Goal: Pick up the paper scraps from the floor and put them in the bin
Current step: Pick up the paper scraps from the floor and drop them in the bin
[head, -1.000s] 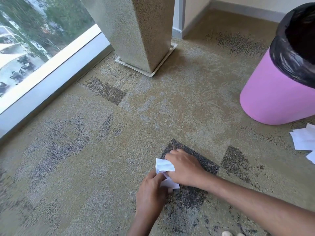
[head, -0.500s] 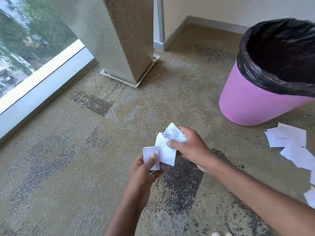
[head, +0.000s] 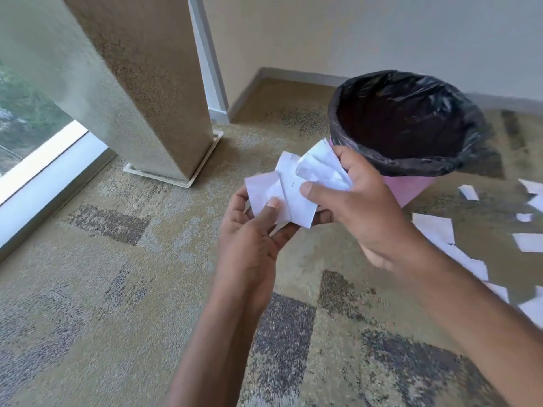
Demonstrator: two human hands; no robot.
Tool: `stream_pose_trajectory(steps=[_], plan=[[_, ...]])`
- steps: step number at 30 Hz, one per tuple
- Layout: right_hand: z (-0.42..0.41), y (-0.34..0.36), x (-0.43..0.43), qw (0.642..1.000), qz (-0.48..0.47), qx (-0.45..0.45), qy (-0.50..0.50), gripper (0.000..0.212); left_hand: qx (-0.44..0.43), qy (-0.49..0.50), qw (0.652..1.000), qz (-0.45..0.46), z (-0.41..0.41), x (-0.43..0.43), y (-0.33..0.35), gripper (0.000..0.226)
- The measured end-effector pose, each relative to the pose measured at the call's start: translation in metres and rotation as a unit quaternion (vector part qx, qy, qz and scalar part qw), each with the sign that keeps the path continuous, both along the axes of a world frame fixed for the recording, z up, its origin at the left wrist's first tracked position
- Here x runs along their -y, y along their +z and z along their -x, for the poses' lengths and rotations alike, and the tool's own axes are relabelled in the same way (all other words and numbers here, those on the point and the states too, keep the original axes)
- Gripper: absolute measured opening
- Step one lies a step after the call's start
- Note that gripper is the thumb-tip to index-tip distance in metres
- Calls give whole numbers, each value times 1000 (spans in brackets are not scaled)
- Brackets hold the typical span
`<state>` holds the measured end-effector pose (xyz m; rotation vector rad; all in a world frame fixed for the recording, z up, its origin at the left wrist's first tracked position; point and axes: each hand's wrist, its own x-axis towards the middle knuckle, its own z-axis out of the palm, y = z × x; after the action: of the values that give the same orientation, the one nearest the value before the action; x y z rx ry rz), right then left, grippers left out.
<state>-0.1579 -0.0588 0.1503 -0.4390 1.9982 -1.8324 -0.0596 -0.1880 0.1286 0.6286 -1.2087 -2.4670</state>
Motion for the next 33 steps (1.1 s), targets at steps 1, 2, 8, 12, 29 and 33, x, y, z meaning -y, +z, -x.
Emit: stream_pose_trajectory(steps=[1,2,8,12,29,33], plan=[[6,10,-5,1000,13,4,-13,30,-5,-15,1000,10,11,-2,10,36],[14,19,-11,999,24,9,-25,30,-11,-30,999,18,22,-5,19,37],[67,52,-49,989,83,87,-91,37,-48,-150,987,-25,82,-28,67,30],[92,55,-73,976,128,136,-116,44,-47,-191,978,-71,111,-41,83,64],[101,49,-149,961,132,150,-191,33,7,-171,983,-68,140,-86,64,66],[89,46,-181,964,113,138,-195,16,-16,-198,977,-78,131,-108,60,48]])
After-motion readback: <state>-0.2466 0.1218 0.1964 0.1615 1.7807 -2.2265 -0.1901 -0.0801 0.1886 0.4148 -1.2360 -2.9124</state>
